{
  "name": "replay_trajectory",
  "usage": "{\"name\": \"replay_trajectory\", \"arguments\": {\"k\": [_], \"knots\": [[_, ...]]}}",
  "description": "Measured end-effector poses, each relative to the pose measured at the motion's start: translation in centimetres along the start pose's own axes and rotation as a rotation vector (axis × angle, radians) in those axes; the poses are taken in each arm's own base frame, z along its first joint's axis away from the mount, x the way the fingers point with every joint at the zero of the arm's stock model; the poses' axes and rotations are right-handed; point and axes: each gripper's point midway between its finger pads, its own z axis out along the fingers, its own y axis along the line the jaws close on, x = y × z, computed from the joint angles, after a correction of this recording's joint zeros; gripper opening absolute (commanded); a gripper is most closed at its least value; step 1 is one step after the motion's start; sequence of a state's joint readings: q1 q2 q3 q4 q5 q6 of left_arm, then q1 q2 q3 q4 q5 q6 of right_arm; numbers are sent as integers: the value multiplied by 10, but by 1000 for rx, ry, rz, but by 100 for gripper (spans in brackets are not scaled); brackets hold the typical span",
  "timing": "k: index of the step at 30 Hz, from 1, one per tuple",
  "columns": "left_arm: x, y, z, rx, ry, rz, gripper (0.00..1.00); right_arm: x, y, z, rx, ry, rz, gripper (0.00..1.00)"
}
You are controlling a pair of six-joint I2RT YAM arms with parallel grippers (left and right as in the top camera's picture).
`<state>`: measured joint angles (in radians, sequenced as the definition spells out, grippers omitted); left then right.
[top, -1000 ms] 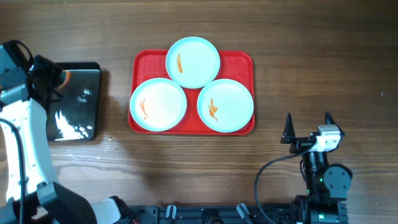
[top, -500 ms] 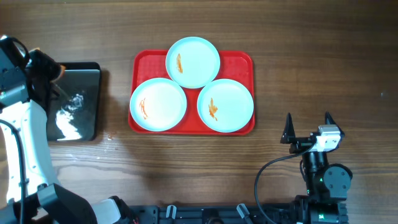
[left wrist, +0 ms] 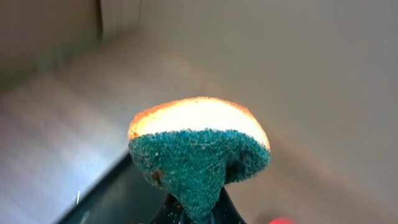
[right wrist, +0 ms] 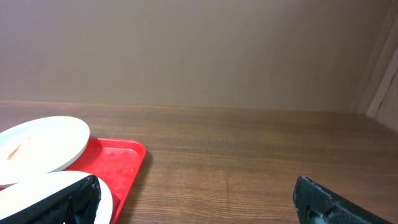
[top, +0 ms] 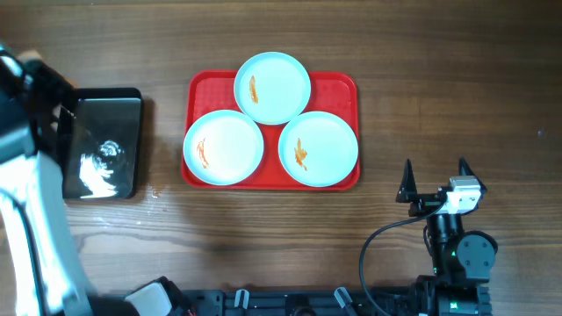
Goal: Clean dirty plates on tray and stack at the side
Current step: 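Lift the sponge with the left gripper and carry it toward the plates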
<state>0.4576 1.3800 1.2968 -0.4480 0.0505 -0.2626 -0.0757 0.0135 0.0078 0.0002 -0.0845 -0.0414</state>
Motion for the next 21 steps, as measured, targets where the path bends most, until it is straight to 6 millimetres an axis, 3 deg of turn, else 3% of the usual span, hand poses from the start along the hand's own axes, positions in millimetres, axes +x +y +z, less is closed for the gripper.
{"name": "replay_trajectory", "arguments": {"k": [1,2,4,6,9,10,12,13,15,16,19,21], "knots": [[-20,-8,-21,23,-67,4,4,0,0,0,0,0,0,100],[-23,-10,-28,27,-78,4,4,0,0,0,0,0,0,100],[-12,-5,-19,13,-39,2,4,0,0,0,0,0,0,100],[31,12,23,-35,98,-5,4,0,0,0,0,0,0,100],[117,46,77,-124,354,1,4,0,0,0,0,0,0,100],[142,55,87,-147,424,6,4,0,0,0,0,0,0,100],[164,64,90,-168,491,15,4,0,0,0,0,0,0,100],[160,63,89,-163,480,21,4,0,0,0,0,0,0,100],[134,53,83,-136,409,29,4,0,0,0,0,0,0,100],[95,37,73,-91,298,39,4,0,0,0,0,0,0,100],[13,5,27,0,42,60,4,0,0,0,0,0,0,100],[-20,-8,-5,32,-63,69,4,0,0,0,0,0,0,100]]}}
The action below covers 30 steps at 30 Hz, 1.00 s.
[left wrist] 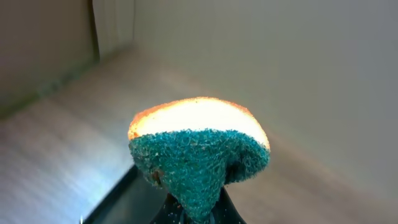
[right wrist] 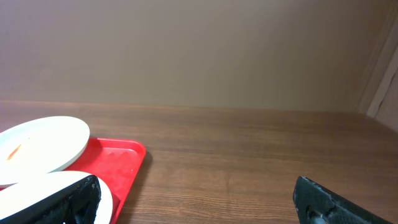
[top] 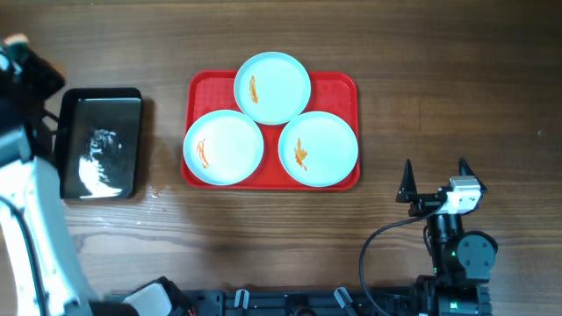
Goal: Clean dirty plates on tray and stack at the side
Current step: 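Lift the sponge with the left gripper and carry it toward the plates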
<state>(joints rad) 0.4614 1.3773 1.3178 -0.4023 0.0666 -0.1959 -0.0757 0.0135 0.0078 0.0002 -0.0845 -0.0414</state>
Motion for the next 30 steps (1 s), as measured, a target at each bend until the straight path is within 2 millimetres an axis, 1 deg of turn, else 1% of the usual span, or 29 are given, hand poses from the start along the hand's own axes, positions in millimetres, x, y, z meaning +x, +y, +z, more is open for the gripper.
{"name": "replay_trajectory", "arguments": {"k": [1,2,3,4,5,6,7,8,9,10,11,12,14,16,17,18,20,21,22,23,24,25,26,27,28,29,30], "knots": [[-4,-1,-6,3,-12,1,4,0,0,0,0,0,0,100],[0,0,-6,-1,4,0,4,0,0,0,0,0,0,100],[11,3,1,-12,41,-2,4,0,0,0,0,0,0,100],[28,9,13,-27,97,-6,4,0,0,0,0,0,0,100],[57,17,32,-48,181,-12,4,0,0,0,0,0,0,100],[91,28,51,-74,277,-18,4,0,0,0,0,0,0,100],[124,38,65,-99,370,-25,4,0,0,0,0,0,0,100],[155,47,75,-122,461,-32,4,0,0,0,0,0,0,100],[183,55,82,-143,539,-37,4,0,0,0,0,0,0,100],[204,60,84,-157,596,-42,4,0,0,0,0,0,0,100],[211,61,84,-161,620,-45,4,0,0,0,0,0,0,100],[203,58,82,-149,605,-45,4,0,0,0,0,0,0,100],[162,45,78,-112,505,-40,4,0,0,0,0,0,0,100],[101,26,64,-59,345,-29,4,0,0,0,0,0,0,100],[56,12,44,-21,216,-18,4,0,0,0,0,0,0,100],[26,2,24,4,129,-10,4,0,0,0,0,0,0,100],[-9,-10,-10,32,25,-1,4,0,0,0,0,0,0,99],[-10,-10,-16,31,27,-1,4,0,0,0,0,0,0,100],[-2,-8,-16,24,54,-4,4,0,0,0,0,0,0,100],[14,-3,-8,9,109,-8,4,0,0,0,0,0,0,100],[46,6,9,-17,204,-17,4,0,0,0,0,0,0,100],[89,20,33,-52,331,-28,4,0,0,0,0,0,0,100],[117,29,46,-76,415,-35,4,0,0,0,0,0,0,99],[156,40,58,-107,527,-46,4,0,0,0,0,0,0,100],[186,49,64,-130,614,-54,4,0,0,0,0,0,0,100],[211,57,64,-156,695,-64,4,0,0,0,0,0,0,100],[212,57,61,-157,705,-68,4,0,0,0,0,0,0,100]]}}
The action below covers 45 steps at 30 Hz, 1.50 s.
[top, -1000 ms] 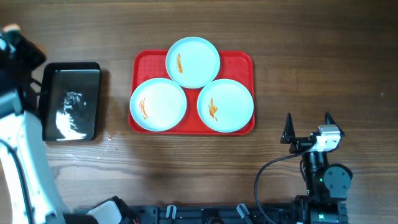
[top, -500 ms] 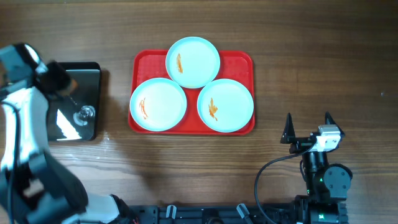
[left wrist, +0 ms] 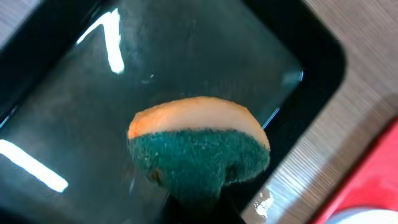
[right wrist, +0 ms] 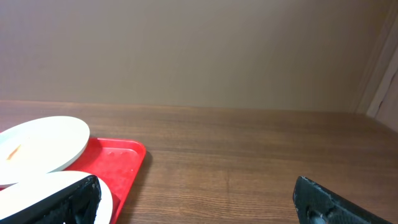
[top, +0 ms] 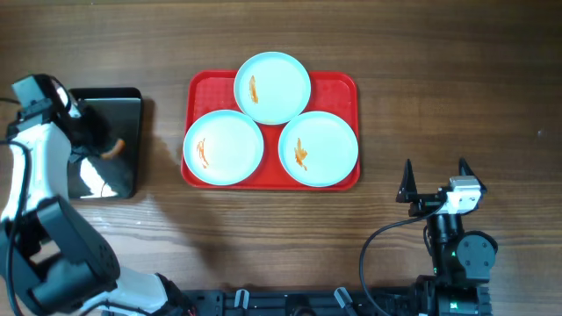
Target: Clean dirty plates on tray and stack at the side
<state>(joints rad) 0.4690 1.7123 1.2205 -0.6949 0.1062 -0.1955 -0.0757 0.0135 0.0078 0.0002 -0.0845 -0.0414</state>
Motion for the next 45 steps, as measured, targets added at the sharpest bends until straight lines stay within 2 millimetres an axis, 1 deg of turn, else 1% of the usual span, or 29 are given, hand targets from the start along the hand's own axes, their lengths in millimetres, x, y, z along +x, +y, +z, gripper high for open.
{"name": "replay_trajectory", "arguments": {"k": [1,2,3,4,5,6,7,8,10,11,12,14,15,16,19,21,22,24,26,28,30,34,36,41,45], "knots": [[-5,-3,-10,14,-24,1,4,0,0,0,0,0,0,100],[-15,-9,-25,40,-64,5,4,0,0,0,0,0,0,100],[-30,-19,-50,79,-137,15,4,0,0,0,0,0,0,100],[-52,-36,-91,149,-256,37,4,0,0,0,0,0,0,100],[-62,-46,-117,191,-323,50,4,0,0,0,0,0,0,100],[-71,-67,-183,296,-468,79,4,0,0,0,0,0,0,100],[-70,-72,-199,325,-496,85,4,0,0,0,0,0,0,100],[-53,-82,-221,378,-480,82,4,0,0,0,0,0,0,100],[-28,-94,-215,409,-386,80,4,0,0,0,0,0,0,100],[-12,-105,-202,425,-311,94,4,0,0,0,0,0,0,100],[7,-119,-179,437,-215,114,4,0,0,0,0,0,0,100],[34,-135,-145,436,-88,146,4,0,0,0,0,0,0,100],[50,-145,-129,438,-27,174,4,0,0,0,0,0,0,100],[71,-157,-112,437,45,210,4,0,0,0,0,0,0,100],[113,-187,-76,437,176,303,4,0,0,0,0,0,0,100],[130,-200,-60,433,226,344,4,0,0,0,0,0,0,100],[142,-206,-48,423,266,367,4,0,0,0,0,0,0,100],[166,-209,-24,388,350,396,4,0,0,0,0,0,0,100],[183,-208,-5,355,412,409,4,0,0,0,0,0,0,100],[192,-206,8,329,443,414,4,0,0,0,0,0,0,100],[199,-198,24,277,467,418,4,0,0,0,0,0,0,100],[199,-175,44,142,454,432,4,0,0,0,0,0,0,100],[196,-166,48,96,435,440,4,0,0,0,0,0,0,100],[189,-154,51,7,391,444,4,0,0,0,0,0,0,100],[188,-155,52,2,387,412,4,0,0,0,0,0,0,100]]}}
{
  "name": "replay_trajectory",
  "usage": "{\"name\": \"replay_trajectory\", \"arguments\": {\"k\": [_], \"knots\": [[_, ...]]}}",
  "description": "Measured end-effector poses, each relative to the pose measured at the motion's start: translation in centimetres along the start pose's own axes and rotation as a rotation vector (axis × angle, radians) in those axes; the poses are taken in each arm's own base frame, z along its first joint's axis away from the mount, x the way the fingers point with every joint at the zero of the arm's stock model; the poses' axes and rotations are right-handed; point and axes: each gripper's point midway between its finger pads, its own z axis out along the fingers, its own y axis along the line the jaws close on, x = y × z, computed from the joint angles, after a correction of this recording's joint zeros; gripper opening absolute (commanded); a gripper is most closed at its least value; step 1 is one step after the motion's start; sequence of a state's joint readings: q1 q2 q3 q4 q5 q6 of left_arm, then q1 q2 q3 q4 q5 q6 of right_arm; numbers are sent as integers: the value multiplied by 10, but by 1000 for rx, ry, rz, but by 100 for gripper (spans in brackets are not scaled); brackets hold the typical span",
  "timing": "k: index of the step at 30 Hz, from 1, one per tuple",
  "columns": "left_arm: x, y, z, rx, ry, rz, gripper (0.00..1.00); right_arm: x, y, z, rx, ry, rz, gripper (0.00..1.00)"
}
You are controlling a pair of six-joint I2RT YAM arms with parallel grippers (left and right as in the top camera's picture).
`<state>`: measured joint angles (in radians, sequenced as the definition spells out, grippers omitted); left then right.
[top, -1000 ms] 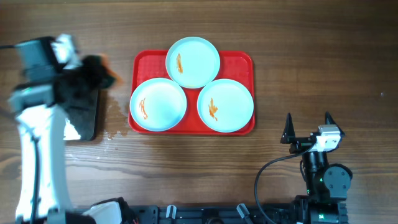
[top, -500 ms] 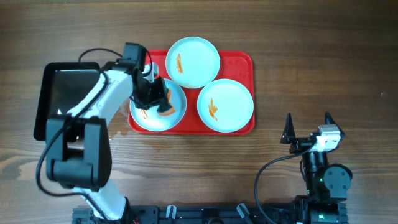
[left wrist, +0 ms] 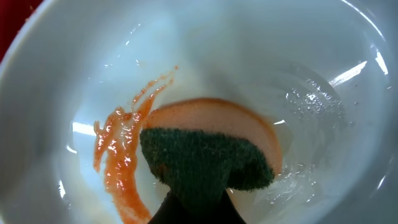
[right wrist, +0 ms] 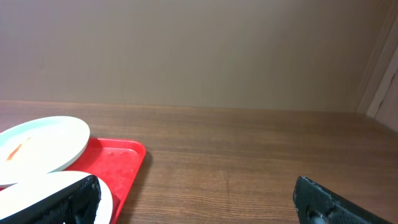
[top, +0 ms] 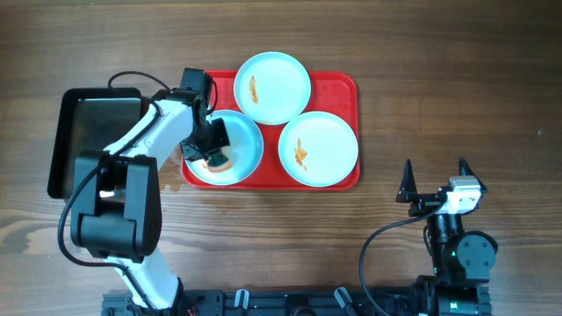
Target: Clean dirty plates on tray and stack at the side
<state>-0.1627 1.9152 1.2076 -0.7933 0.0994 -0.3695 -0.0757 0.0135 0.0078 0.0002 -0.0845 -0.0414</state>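
A red tray (top: 347, 88) carries three pale plates, each smeared with orange sauce: a top plate (top: 272, 88), a right plate (top: 318, 149) and a left plate (top: 248, 140). My left gripper (top: 213, 156) is shut on a green-and-orange sponge (left wrist: 208, 158), which presses into the left plate (left wrist: 323, 74) beside its sauce smear (left wrist: 118, 168). The sponge hides the left gripper's (left wrist: 198, 210) fingertips. My right gripper (top: 434, 180) stands open near the table's front right, apart from the tray, and in its own view the right gripper (right wrist: 196, 202) holds nothing.
A black tray of water (top: 88, 132) lies left of the red tray. Wet spots mark the wood between them. The left arm reaches across from the black tray to the left plate. Bare wood lies right of the red tray.
My left gripper, still shut on the sponge, was over the black water tray and is now down in the left plate on the red tray. The right arm has not moved.
The left gripper held the sponge up near the black tray's left edge at the two oldest moments. Then it held the sponge low over the black tray's water. Now the sponge rests in the left plate, against the sauce. The right gripper stayed open throughout.
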Motion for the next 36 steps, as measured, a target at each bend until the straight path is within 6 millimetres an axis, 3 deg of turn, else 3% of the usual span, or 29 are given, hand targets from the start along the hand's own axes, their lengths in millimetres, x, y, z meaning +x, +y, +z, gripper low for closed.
{"name": "replay_trajectory", "arguments": {"k": [10,13,15,18,19,21,24,26,30,33,36], "knots": [[-4,-11,0,62,-11,-8,4,-2,0,0,-1,-6,7,100],[-5,-13,0,73,-13,-7,4,-35,21,-4,-134,-135,164,100],[-7,-15,0,83,-19,-6,4,-49,49,-12,-332,-139,411,100],[-6,-16,0,85,-17,-6,4,-62,66,-22,-489,-76,819,100],[-6,-16,0,86,-17,-6,4,-73,68,-26,-527,-103,861,100],[-6,-16,0,89,-18,-6,4,-116,71,-46,-644,-240,890,100],[-6,-17,0,91,-18,-5,4,-144,80,-55,-717,-222,895,100],[-6,-17,1,91,-19,-6,4,-146,88,-42,-690,-70,864,100],[-6,-18,1,98,-16,-8,4,-189,101,3,-687,253,702,100],[-6,-18,1,99,-16,-8,4,-188,116,42,-725,556,645,100],[-6,-18,1,101,-18,-7,4,-165,145,66,-790,813,586,100]]}}
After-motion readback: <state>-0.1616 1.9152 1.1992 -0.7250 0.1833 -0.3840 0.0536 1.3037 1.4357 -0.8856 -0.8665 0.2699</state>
